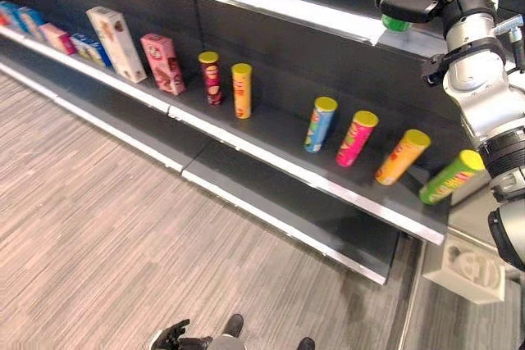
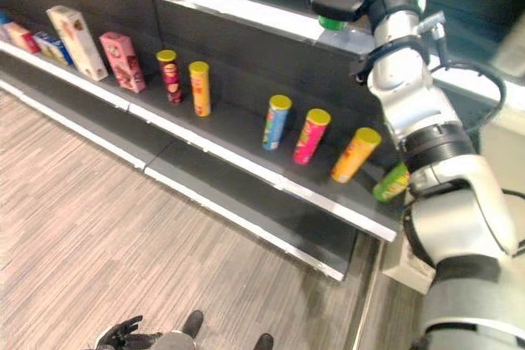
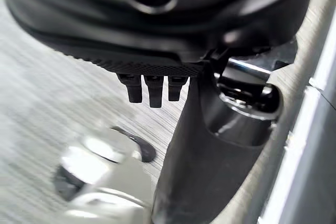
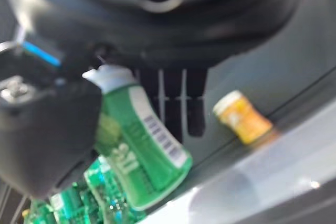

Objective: Put the goods on the table back onto the shelves and tidy them up.

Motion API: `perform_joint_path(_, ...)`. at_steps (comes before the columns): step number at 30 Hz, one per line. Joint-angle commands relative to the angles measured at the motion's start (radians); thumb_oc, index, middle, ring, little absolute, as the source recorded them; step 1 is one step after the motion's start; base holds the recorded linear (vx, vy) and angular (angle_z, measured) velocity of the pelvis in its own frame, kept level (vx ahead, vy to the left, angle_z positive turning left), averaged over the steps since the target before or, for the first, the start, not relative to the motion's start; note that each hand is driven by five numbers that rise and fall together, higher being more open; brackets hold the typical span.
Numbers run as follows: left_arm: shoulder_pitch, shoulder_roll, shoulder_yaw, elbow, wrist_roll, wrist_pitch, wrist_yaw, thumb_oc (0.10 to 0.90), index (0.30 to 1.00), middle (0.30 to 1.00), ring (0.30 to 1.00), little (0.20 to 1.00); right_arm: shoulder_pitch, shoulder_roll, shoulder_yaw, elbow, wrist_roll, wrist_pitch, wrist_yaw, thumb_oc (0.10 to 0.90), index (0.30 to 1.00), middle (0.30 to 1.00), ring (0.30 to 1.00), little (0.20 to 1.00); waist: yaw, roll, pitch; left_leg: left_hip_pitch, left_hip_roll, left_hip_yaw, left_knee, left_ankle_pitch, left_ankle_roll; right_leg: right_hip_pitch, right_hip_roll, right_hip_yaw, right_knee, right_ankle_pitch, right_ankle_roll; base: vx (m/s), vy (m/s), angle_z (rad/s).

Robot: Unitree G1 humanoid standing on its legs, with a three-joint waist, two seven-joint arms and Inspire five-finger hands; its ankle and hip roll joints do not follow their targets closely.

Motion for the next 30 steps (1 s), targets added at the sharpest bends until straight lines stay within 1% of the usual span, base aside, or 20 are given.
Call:
perform_joint_path(1,-0.044,0.083,-0.061,0.031,-0.005,-0.023,0.017,0.8,0.9,0.9,0.9,0.9,-0.235,-0.071,0.076,0.033,0.021,-0.054,-0.08,0.4,0.3,0.3,0.3,0.3,0.001,-0.077,-0.061,0.024,-0.073,0.092,0.0,-0.079,0.015,0.036,-0.048,0.009,0.009,-0.07,0.069,0.01,-0.049,0.29)
perform_joint_path(4,-0.048,0.083,-0.06,0.046,-0.006,-0.025,0.02,0.8,0.9,0.9,0.9,0.9,-0.253,-0.083,0.097,0.075,0.023,-0.051,-0.079,0.4,0.3,0.3,0.3,0.3,0.007,-0.079,-0.061,0.015,-0.074,0.083,0.0,-0.075,0.009,0.038,-0.05,-0.007,0.009,-0.072,0.068,0.01,-0.03,0.36)
perform_joint_path(6,-0.048,0.083,-0.067,0.046,-0.006,-0.028,0.022,0.8,0.9,0.9,0.9,0.9,-0.287,-0.105,0.136,0.128,0.025,-0.048,-0.074,0.4,0.3,0.3,0.3,0.3,0.01,-0.079,-0.061,-0.002,-0.077,0.067,0.0,-0.065,0.001,0.035,-0.053,-0.033,0.009,-0.074,0.069,-0.01,-0.044,0.29)
perform_joint_path(9,-0.049,0.084,-0.073,0.045,-0.006,-0.028,0.023,0.8,0.9,0.9,0.9,0.9,-0.311,-0.104,0.168,0.173,0.019,-0.043,-0.073,0.4,0.3,0.3,0.3,0.3,0.016,-0.08,-0.06,-0.004,-0.073,0.065,0.0,-0.069,-0.005,0.038,-0.05,-0.037,0.009,-0.08,0.067,0.0,-0.033,0.23)
perform_joint_path(13,-0.053,0.086,-0.076,0.04,-0.006,-0.033,0.03,0.8,0.9,0.9,0.9,0.9,-0.314,-0.108,0.21,0.251,-0.006,-0.029,-0.061,0.4,0.3,0.3,0.3,0.3,0.012,-0.087,-0.061,-0.014,-0.072,0.068,0.0,-0.063,-0.008,0.034,-0.051,-0.046,0.009,-0.08,0.069,0.0,-0.005,0.02)
perform_joint_path(17,-0.05,0.088,-0.077,0.029,-0.001,-0.035,0.033,0.8,0.9,0.9,0.9,0.9,-0.302,-0.117,0.222,0.278,-0.032,-0.018,-0.06,0.4,0.3,0.3,0.3,0.3,0.005,-0.091,-0.059,-0.02,-0.069,0.07,0.0,-0.064,-0.008,0.026,-0.05,-0.043,0.009,-0.079,0.071,0.0,0.0,0.0)
perform_joint_path(24,-0.042,0.09,-0.073,0.017,0.0,-0.04,0.033,0.8,0.9,0.9,0.9,0.9,-0.263,-0.142,0.204,0.305,-0.044,-0.003,-0.062,0.4,0.3,0.3,0.3,0.3,-0.004,-0.083,-0.047,-0.028,-0.065,0.085,0.0,-0.068,-0.003,0.01,-0.048,-0.025,0.009,-0.077,0.072,0.0,0.0,-0.07)
perform_joint_path(27,-0.036,0.091,-0.068,0.02,-0.001,-0.039,0.033,0.8,0.9,0.9,0.9,0.9,-0.251,-0.132,0.197,0.316,-0.035,-0.002,-0.056,0.4,0.3,0.3,0.3,0.3,-0.007,-0.084,-0.045,-0.025,-0.062,0.094,0.0,-0.072,-0.001,0.008,-0.047,-0.016,0.009,-0.078,0.072,0.0,0.001,-0.02)
perform_joint_path(28,-0.037,0.093,-0.066,0.017,-0.001,-0.039,0.034,0.8,0.9,0.9,0.9,0.9,-0.251,-0.128,0.196,0.319,-0.03,-0.001,-0.055,0.449,0.373,0.373,0.373,0.373,-0.008,-0.084,-0.044,-0.024,-0.062,0.096,0.0,-0.073,0.0,0.007,-0.046,-0.011,0.009,-0.077,0.072,0.0,0.01,-0.06)
perform_joint_path(29,-0.037,0.093,-0.068,0.015,-0.001,-0.04,0.035,0.8,0.9,0.9,0.9,0.9,-0.25,-0.118,0.193,0.326,-0.024,-0.003,-0.053,0.8,0.9,0.9,0.9,0.9,-0.01,-0.086,-0.045,-0.021,-0.062,0.1,0.0,-0.076,0.001,0.005,-0.046,-0.007,0.009,-0.076,0.071,0.01,0.013,-0.08)
perform_joint_path(30,-0.038,0.092,-0.067,0.015,-0.002,-0.041,0.036,0.8,0.9,0.9,0.9,0.9,-0.255,-0.115,0.197,0.331,-0.024,-0.002,-0.051,0.8,0.9,0.9,0.9,0.9,-0.01,-0.087,-0.045,-0.019,-0.062,0.103,0.0,-0.078,0.002,0.007,-0.047,-0.004,0.009,-0.075,0.072,0.01,0.008,-0.11)
